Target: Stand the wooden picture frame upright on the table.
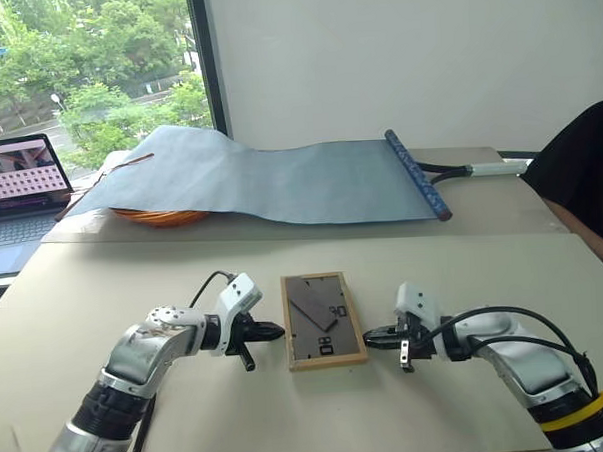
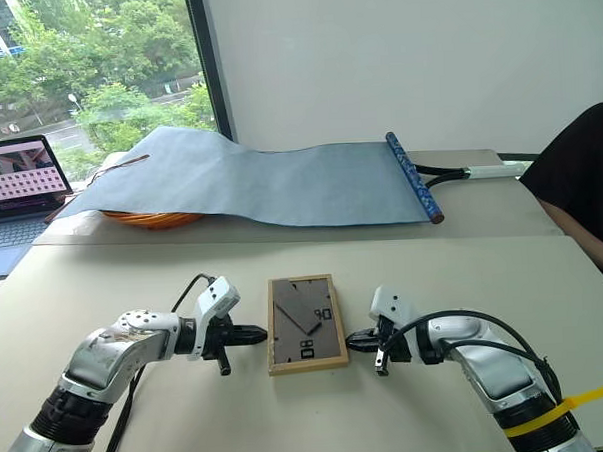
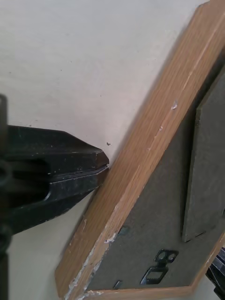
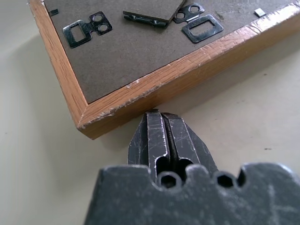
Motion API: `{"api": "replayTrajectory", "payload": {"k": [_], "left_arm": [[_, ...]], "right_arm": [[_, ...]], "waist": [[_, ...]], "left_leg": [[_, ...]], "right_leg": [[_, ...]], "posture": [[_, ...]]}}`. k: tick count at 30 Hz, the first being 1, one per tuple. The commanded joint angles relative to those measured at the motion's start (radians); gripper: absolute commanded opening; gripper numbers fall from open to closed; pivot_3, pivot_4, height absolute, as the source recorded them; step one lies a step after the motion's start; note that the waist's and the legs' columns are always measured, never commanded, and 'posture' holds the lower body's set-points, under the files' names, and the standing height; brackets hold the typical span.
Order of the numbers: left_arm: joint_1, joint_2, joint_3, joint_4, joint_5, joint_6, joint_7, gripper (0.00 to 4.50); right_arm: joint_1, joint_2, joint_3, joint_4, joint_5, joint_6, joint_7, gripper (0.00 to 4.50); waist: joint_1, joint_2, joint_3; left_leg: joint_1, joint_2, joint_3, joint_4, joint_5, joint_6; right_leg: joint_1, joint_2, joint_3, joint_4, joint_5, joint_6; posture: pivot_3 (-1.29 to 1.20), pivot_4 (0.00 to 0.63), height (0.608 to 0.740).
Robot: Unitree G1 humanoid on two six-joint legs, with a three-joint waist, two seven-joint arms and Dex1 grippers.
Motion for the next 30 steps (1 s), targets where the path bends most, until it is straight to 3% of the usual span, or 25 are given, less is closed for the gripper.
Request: {"api": "replayTrajectory", "payload": {"k": [1,8,13,17,19,21,27,30], "left_arm": [[0.037,0.045,0.021,-0.010,-0.005,-0.008,-0.029,0.00],[0.051,0.075,0.053,0.011,-0.022,0.053,-0.014,0.00],[0.040,-0.027,0.324,0.019,-0.198,0.269,0.122,0.00],[0.042,-0.056,0.445,-0.031,-0.264,0.464,0.226,0.00],[0.026,-0.094,0.532,-0.021,-0.432,0.672,0.177,0.41],[0.029,-0.103,0.555,-0.002,-0.521,0.740,0.191,0.96],[0.048,-0.074,0.404,0.076,-0.728,0.741,0.418,3.12],[0.045,-0.119,0.382,0.105,-0.763,0.741,0.544,4.31]], "right_arm": [[0.008,0.016,-0.029,-0.075,0.063,0.043,-0.007,0.02],[-0.022,-0.028,-0.027,-0.011,0.007,0.010,-0.011,0.02],[-0.039,-0.071,-0.082,0.039,0.003,-0.044,-0.003,0.02],[-0.053,-0.091,-0.108,0.065,-0.006,-0.106,0.006,0.02],[-0.066,-0.087,-0.106,0.074,-0.011,-0.163,0.018,0.00],[-0.077,-0.076,-0.097,0.085,-0.019,-0.214,0.027,0.00],[-0.093,-0.062,-0.006,0.208,-0.146,-0.411,0.041,0.00],[-0.094,-0.038,0.019,0.246,-0.165,-0.447,0.046,0.00]], "waist": [[-0.001,0.000,0.000],[0.000,0.000,0.000],[-0.001,0.000,0.000],[-0.002,0.000,0.000],[-0.001,0.000,0.000],[-0.002,0.000,0.000],[0.000,0.000,0.000],[0.002,0.002,-0.001]], "left_leg": [[0.000,0.000,0.000,0.000,0.000,0.000],[0.001,0.000,0.000,0.000,0.000,0.000],[0.001,0.000,0.000,0.000,0.000,0.000],[0.000,0.000,0.000,0.000,0.000,0.000],[0.001,0.000,-0.001,0.000,0.000,0.000],[0.000,0.000,-0.001,0.000,0.000,0.000],[0.001,0.000,-0.002,0.000,0.000,0.000],[0.001,-0.001,-0.002,0.000,0.000,0.000]], "right_leg": [[0.000,0.000,0.000,0.000,0.000,0.000],[0.000,0.000,0.000,0.000,-0.001,0.002],[0.000,0.000,0.000,0.000,-0.002,0.003],[0.000,0.000,0.000,0.000,-0.002,0.003],[0.000,0.000,0.000,0.000,-0.002,0.003],[0.000,0.000,0.000,0.000,-0.002,0.003],[0.001,-0.001,-0.001,0.000,-0.002,0.003],[0.001,-0.001,-0.001,0.000,0.000,0.000]], "posture": [[0.00,0.150,0.715],[0.00,0.150,0.715],[0.00,0.150,0.715],[0.00,0.150,0.715],[0.00,0.150,0.715],[0.00,0.150,0.715],[0.00,0.150,0.715],[0.00,0.150,0.715]]}}
